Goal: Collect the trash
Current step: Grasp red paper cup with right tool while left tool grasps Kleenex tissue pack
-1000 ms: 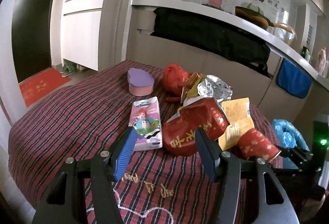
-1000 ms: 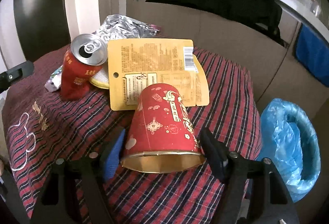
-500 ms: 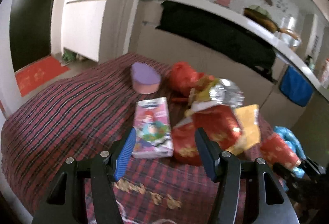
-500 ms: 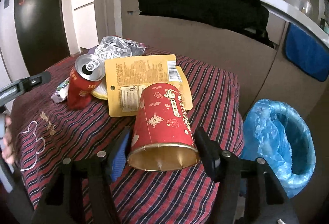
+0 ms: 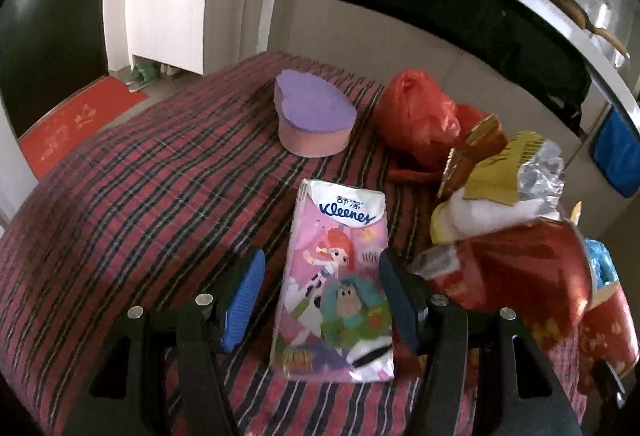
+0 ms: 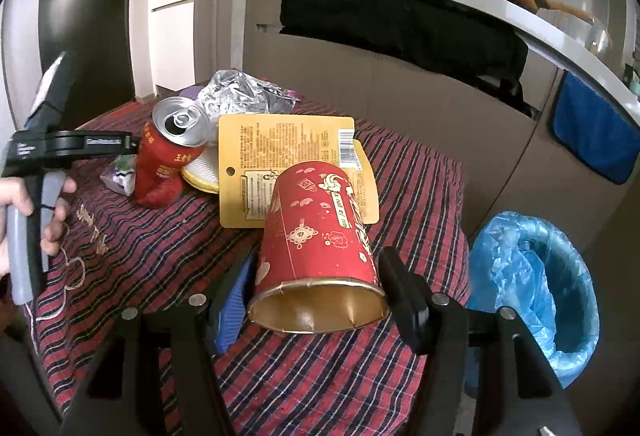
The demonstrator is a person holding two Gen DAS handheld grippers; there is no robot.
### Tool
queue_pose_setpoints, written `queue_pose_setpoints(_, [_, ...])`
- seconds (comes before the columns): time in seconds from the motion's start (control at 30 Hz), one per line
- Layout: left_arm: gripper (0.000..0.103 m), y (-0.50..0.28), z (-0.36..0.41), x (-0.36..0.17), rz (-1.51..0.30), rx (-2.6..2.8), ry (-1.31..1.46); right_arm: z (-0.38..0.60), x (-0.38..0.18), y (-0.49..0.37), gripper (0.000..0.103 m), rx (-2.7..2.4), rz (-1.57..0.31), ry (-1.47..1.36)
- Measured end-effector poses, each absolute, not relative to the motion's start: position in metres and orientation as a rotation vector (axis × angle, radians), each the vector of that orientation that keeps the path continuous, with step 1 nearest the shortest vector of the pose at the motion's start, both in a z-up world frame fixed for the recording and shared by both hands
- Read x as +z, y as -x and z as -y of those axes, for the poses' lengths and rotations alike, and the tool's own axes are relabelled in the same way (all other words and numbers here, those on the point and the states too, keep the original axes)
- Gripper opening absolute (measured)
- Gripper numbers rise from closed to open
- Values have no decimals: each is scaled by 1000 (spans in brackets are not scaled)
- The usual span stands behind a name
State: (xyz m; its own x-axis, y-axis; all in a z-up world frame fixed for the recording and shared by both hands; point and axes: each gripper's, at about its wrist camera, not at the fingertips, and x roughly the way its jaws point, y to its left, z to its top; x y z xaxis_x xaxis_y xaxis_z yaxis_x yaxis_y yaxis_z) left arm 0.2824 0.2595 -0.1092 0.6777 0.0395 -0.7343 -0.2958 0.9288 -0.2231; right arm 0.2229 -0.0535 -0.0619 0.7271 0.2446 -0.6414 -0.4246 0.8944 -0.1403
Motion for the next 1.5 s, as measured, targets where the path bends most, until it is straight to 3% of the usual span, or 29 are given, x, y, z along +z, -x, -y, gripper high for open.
queue_pose_setpoints(0.23, [58, -291, -262, -116, -837, 174, 367, 55, -60, -224, 58, 365, -656, 284])
queue_pose_setpoints(0.4, [25, -276, -256, -101, -793, 198, 324, 58, -53, -225, 58, 369, -650, 264])
queue_pose_setpoints(0.73, [20, -250, -241, -83, -763, 199, 264, 60, -39, -216, 58, 376, -613, 241])
queue_pose_setpoints(1.27, [20, -196, -183, 33, -450, 160, 147, 86, 22, -205, 58, 366, -476, 173])
queue_pose_setpoints(1.5, [20, -194, -118, 68, -369, 30, 134, 124, 47, -206, 58, 292, -405, 151])
